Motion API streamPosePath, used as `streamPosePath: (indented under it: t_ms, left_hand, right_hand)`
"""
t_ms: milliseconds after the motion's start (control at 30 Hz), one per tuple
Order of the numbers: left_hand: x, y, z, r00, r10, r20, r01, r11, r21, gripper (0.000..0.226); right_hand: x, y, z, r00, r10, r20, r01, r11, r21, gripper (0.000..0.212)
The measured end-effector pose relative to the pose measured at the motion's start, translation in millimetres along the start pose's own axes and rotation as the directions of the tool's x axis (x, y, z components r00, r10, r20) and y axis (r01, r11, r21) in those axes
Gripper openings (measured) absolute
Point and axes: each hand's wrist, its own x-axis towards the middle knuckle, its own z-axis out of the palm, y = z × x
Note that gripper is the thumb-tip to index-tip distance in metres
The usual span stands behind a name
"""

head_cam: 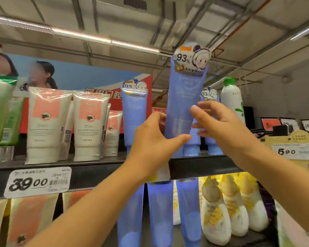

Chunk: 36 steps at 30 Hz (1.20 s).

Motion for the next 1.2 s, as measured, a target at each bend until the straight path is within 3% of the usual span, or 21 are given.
streamPosePath:
  t_ms: [233,533,733,1200]
  left_hand:
    - [20.1,-16.8,5.2,0.997,-0.077,-0.021,0.079,0.981,0.175,0.042]
    - [26.7,-35.6,27.6,0.974,-0.205,-0.096,0.225,0.925,0.305,0.042]
    - [25.0,-35.0,28.8,0.964,-0.237,-0.116,0.263,0.91,0.32,0.04]
    - [16.6,-23.3,37.2,0.97,-0.126,-0.206,0.22,0.815,0.536,0.047]
  right_hand:
    - [12.8,45.9,-17.8,0.991,0.1,-0.089,-0.125,0.931,-0.344,0.047]
    - [33.5,69.4,-13.1,0.995,0.102,0.007,-0.086,0.869,-0.488,0.065]
    - [37.7,72.0,-0.4,0.997,0.061,0.052,-0.035,0.912,-0.409,0.045]
    - [40.5,86.2,9.5,0.998,0.058,0.023,-0.054,0.984,-0.169,0.044]
